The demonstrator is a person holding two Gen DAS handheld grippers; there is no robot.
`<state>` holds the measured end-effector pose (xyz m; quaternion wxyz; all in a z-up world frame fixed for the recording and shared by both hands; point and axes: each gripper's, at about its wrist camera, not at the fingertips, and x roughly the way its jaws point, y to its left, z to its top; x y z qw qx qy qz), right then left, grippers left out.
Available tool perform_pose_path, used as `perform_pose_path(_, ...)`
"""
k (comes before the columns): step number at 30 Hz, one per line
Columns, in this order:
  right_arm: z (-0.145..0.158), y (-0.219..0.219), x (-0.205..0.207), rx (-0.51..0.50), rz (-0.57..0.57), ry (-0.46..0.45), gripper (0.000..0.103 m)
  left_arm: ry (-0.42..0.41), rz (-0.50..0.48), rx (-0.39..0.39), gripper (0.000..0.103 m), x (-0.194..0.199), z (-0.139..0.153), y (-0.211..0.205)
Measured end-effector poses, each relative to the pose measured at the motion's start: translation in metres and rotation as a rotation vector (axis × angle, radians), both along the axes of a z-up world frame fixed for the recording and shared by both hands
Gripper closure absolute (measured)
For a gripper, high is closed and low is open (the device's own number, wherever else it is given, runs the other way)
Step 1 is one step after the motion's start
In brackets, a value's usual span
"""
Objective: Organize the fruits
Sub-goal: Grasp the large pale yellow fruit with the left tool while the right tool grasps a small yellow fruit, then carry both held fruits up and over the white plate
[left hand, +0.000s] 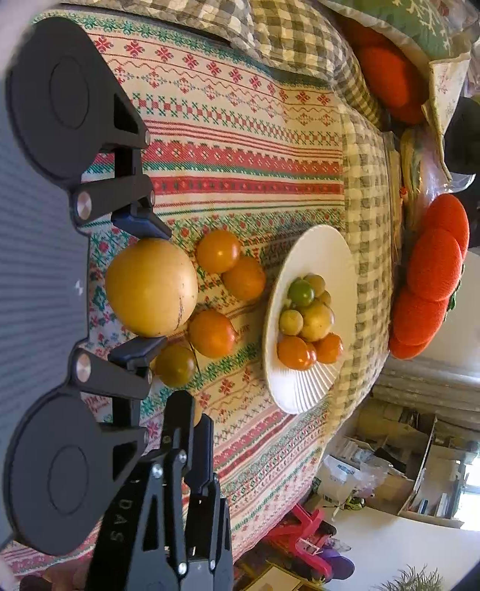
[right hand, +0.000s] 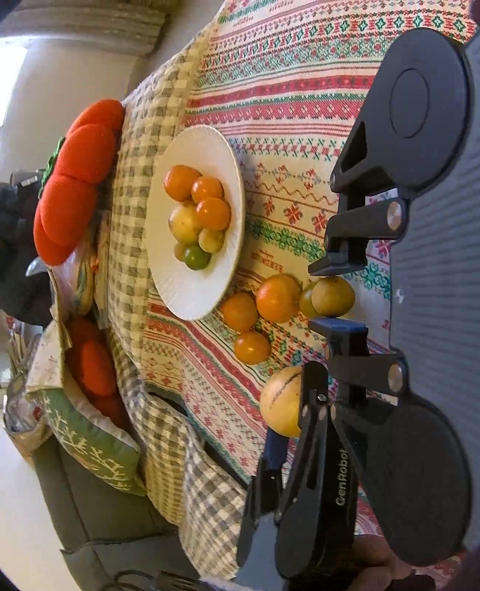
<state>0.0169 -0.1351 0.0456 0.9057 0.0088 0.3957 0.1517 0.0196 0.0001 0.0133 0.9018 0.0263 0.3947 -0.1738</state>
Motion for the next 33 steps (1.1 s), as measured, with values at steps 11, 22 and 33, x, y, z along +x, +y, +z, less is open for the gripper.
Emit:
perform_pose_path(11, 0.009, -0.026, 0.014, 0.013, -0.077, -0.037, 0.081, -0.041, -0.011, -0.025, 0.054, 0.014, 0.014, -0.010)
perform_pose_path(22, 0.015, -0.051, 0.042, 0.051, -0.148, -0.058, 0.081, -0.055, 0.016, -0.046, 0.054, 0.047, 0.021, -0.015)
perform_pose_path(33, 0.014, -0.063, 0.084, 0.050, -0.174, -0.069, 0.081, -0.040, 0.021, -0.082, 0.054, 0.084, 0.022, -0.032)
